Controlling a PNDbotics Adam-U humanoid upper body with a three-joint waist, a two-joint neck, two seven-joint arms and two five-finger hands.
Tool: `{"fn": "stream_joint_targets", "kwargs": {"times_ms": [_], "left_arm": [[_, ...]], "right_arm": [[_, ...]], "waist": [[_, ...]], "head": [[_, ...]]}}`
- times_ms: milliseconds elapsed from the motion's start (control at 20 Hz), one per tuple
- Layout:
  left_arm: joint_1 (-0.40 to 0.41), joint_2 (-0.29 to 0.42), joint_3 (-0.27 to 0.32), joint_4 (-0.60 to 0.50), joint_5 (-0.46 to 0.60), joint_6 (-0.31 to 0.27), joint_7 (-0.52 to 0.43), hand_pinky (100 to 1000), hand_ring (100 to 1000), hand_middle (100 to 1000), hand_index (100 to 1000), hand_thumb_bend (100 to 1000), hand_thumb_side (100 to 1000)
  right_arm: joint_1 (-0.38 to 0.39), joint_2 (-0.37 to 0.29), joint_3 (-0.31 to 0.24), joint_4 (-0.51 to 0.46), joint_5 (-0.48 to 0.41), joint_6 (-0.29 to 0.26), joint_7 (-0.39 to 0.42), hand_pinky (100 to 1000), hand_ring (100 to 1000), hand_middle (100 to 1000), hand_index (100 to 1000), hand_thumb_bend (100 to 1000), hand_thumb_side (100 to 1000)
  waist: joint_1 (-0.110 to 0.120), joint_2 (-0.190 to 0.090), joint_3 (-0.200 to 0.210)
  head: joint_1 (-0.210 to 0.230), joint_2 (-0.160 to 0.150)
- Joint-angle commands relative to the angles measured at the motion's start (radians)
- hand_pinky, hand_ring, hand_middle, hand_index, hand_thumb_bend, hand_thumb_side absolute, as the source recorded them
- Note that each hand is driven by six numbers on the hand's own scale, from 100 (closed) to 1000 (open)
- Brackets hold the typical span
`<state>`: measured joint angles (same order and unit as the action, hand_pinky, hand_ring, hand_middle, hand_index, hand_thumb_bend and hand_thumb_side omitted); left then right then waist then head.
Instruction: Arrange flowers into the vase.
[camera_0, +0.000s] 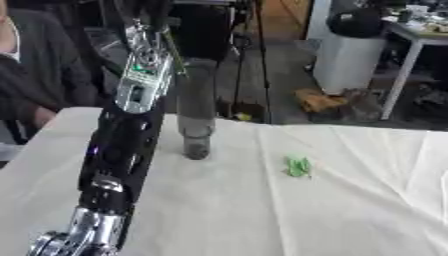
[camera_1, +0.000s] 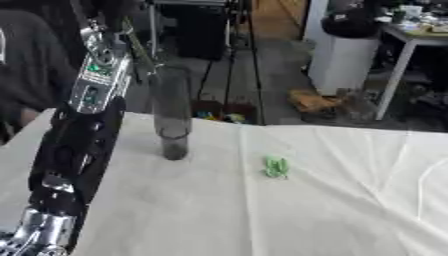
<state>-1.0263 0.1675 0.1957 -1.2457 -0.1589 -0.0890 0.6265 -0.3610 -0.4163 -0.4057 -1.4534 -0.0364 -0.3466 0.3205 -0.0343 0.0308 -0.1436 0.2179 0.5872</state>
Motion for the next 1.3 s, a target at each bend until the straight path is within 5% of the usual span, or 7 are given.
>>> {"fn": "stream_joint_targets", "kwargs": {"times_ms": [50,1300], "left_arm": [[-0.035,0.022,0.0,-0.009,0.007,-0.011,0.004,100,100,100,100,100,100],[-0.058,0.056,0.014,0.055,-0.052,0.009,0.082,100,100,100,100,100,100]], "right_arm": [[-0.017,-0.022,-0.003,-0.011,0.003,0.0,0.004,764,925,567,670,100,562],[-0.021,-0.022,-0.006,-0.01,0.008,0.002,0.008,764,928,566,669,100,564]], "waist": [[0.001,-0.009,-0.002],[0.007,-0.001,-0.017]], "head": [[0.001,-0.007],[0.007,-0.011]]}}
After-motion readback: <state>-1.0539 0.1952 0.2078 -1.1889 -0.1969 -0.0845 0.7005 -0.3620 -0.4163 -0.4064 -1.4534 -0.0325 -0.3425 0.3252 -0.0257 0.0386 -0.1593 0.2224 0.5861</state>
